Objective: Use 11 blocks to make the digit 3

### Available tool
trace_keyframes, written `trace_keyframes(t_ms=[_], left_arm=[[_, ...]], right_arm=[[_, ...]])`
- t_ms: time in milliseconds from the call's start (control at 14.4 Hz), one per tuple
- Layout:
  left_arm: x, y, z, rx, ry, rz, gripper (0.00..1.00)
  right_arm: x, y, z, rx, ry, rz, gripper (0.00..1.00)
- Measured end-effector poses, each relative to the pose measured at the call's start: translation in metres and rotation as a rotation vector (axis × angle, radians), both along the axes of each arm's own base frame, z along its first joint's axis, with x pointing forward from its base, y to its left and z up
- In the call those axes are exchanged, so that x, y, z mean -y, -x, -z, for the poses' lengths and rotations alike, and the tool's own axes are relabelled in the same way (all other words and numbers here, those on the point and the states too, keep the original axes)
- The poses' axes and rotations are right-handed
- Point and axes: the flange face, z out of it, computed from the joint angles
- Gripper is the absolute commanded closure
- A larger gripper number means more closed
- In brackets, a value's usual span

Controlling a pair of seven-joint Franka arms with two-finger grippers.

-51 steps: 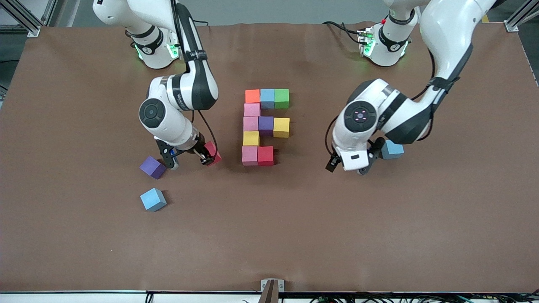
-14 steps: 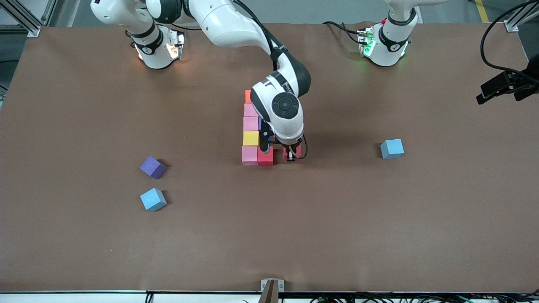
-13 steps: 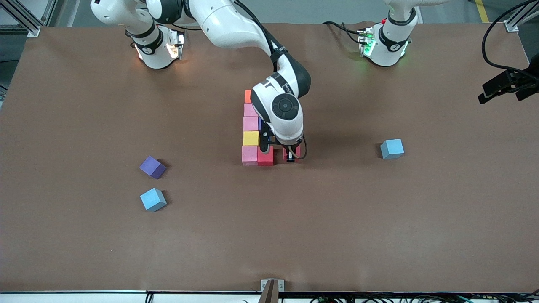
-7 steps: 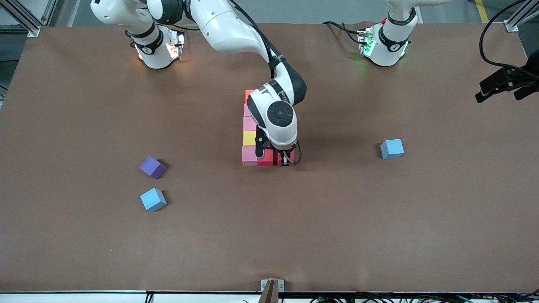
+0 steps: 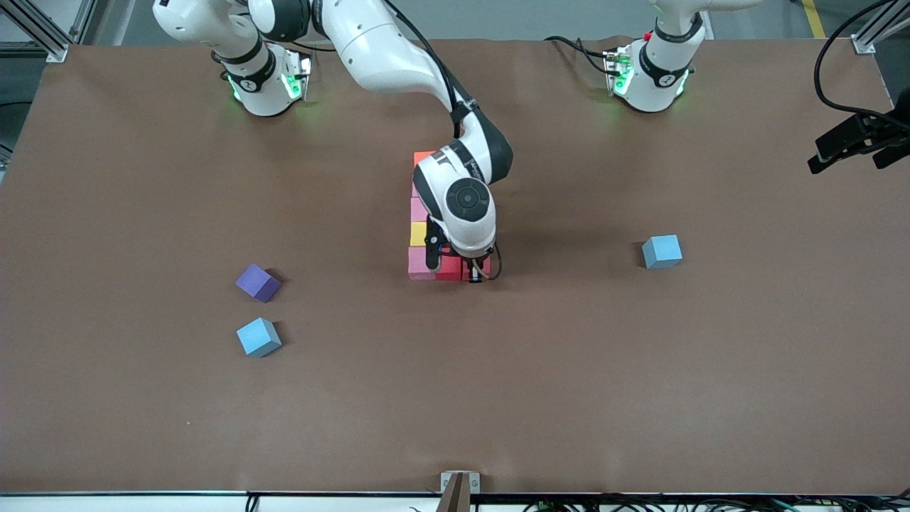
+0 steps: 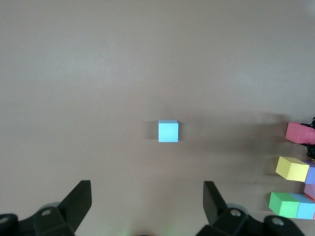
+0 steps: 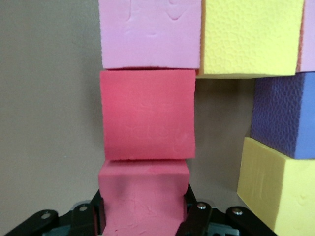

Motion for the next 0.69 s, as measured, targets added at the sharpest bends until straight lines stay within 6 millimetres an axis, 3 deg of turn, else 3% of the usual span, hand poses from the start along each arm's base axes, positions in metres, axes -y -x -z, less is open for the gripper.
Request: trace_keyframes(t_ms=[694], left_arm=[[0.0042,0.0,-0.0021,0.005,0.0,0.008,0.0]], right_arm=[[0.0027,-0.0025,0.003,0.014,-0.005,0.007,1.0]])
